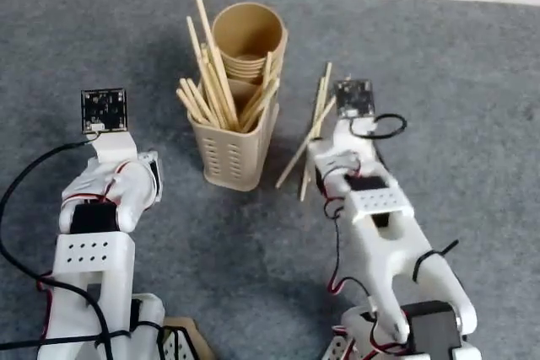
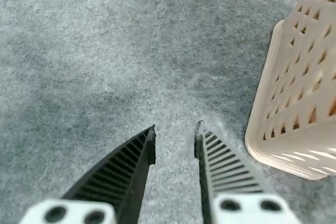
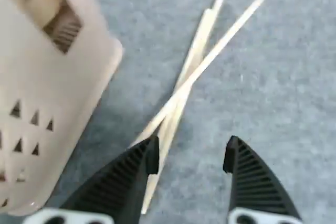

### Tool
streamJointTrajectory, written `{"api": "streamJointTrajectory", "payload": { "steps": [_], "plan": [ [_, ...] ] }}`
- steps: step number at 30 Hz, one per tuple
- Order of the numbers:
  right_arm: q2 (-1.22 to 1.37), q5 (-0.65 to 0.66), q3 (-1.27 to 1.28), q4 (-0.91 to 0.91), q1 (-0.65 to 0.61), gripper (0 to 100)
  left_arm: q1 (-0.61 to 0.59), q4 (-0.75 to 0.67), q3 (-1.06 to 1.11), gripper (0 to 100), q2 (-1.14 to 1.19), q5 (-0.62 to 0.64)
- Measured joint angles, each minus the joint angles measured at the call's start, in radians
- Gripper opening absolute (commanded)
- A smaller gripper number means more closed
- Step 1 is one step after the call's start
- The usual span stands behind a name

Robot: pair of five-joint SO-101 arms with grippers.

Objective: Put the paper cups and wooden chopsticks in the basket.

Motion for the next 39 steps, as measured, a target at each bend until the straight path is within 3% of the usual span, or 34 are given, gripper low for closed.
{"api": "streamJointTrajectory", "payload": {
  "steps": [7, 19, 25, 27, 31, 39],
  "plan": [
    [0.011, 0.0, -0.186, 0.262, 0.008, 21.3, 0.0, 0.0, 0.0, 15, 0.0, 0.0],
    [0.496, -0.003, -0.459, 0.324, -0.048, 21.4, 0.0, 0.0, 0.0, 15, 0.0, 0.0],
    [0.591, -0.046, -0.543, 0.33, -0.048, 20.7, 0.0, 0.0, 0.0, 15, 0.0, 0.0],
    [0.598, -0.064, -0.552, 0.342, -0.048, 17.3, 0.0, 0.0, 0.0, 15, 0.0, 0.0],
    [0.608, -0.069, -0.578, 0.407, -0.035, 0.0, 0.002, 0.0, 0.0, 15, 0.0, 0.0],
    [0.595, -0.072, -0.582, 0.499, -0.018, 0.5, 0.0, 0.0, 0.0, 15, 0.0, 0.0]
  ]
}}
